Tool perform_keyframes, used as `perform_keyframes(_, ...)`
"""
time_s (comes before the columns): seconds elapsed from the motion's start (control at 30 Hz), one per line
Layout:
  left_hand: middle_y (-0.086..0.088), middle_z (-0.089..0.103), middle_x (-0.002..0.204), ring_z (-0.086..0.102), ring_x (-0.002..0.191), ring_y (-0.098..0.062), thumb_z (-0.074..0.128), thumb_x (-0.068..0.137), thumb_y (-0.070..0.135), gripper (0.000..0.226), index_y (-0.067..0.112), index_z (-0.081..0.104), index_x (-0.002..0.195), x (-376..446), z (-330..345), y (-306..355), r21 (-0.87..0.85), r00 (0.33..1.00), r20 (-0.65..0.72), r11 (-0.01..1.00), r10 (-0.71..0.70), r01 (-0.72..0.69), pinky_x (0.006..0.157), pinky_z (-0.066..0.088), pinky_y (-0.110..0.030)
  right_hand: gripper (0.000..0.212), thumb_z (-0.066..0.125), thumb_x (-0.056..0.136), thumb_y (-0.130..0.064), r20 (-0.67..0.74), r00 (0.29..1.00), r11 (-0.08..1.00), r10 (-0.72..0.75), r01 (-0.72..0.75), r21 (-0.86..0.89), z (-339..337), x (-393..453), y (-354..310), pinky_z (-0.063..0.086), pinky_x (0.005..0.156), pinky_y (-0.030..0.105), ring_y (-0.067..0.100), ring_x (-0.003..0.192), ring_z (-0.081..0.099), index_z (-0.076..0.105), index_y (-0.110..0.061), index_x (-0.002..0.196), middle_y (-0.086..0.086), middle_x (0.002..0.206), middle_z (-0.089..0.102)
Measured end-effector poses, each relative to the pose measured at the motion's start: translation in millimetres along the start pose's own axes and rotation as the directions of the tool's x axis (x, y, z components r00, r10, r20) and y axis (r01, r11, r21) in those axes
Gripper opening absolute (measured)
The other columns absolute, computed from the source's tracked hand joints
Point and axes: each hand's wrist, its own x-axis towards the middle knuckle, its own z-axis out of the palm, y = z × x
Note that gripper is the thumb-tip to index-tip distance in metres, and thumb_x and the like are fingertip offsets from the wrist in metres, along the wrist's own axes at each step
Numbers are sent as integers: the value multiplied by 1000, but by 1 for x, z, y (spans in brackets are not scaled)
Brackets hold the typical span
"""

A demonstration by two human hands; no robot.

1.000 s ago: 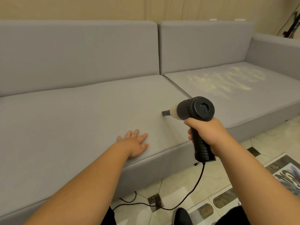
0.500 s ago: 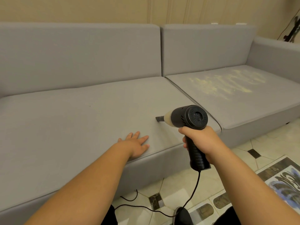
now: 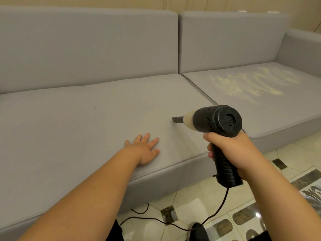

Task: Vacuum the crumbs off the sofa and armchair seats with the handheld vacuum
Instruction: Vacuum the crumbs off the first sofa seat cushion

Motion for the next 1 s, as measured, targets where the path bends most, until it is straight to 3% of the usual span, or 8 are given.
perform_keyframes(0.37, 8, -20, 171, -17, 158, -25, 19, 103, 68, 63, 55, -6, 159, 0, 2, 11, -18, 999, 6, 999, -32, 32, 120, -3, -70, 16, 80, 85, -18, 20, 1000, 1000, -4, 5, -22, 27, 21, 18, 61, 74, 43, 21, 61, 70, 72, -7, 94, 8, 70, 72)
perform_keyframes(0.67, 8, -21, 171, -18, 157, -25, 18, 104, 67, 64, 51, -8, 160, 11, -6, 7, -53, 998, -9, 997, -63, 62, 118, -6, -72, 23, 78, 87, -20, 206, 976, 979, -64, 101, -175, 58, 64, 8, 62, 76, 44, 18, 62, 72, 72, 0, 94, 9, 73, 74)
perform_keyframes(0.83, 9, -22, 170, -19, 157, -24, 17, 104, 67, 65, 50, -10, 160, 20, -13, -17, -66, 995, -24, 993, -97, 95, 119, -6, -71, 23, 80, 85, -27, 205, 976, 982, -79, 111, -150, 90, 103, -1, 62, 88, 57, 34, 75, 76, 75, -4, 87, 12, 76, 77)
perform_keyframes(1.0, 10, -24, 169, -21, 157, -25, 16, 103, 68, 64, 52, -12, 158, 46, -24, -55, -96, 977, -57, 975, -207, 201, 117, -6, -73, 25, 78, 86, -30, 194, 978, 989, -74, 97, -110, 138, 138, -7, 62, 88, 53, 37, 86, 76, 74, -5, 85, 9, 74, 78)
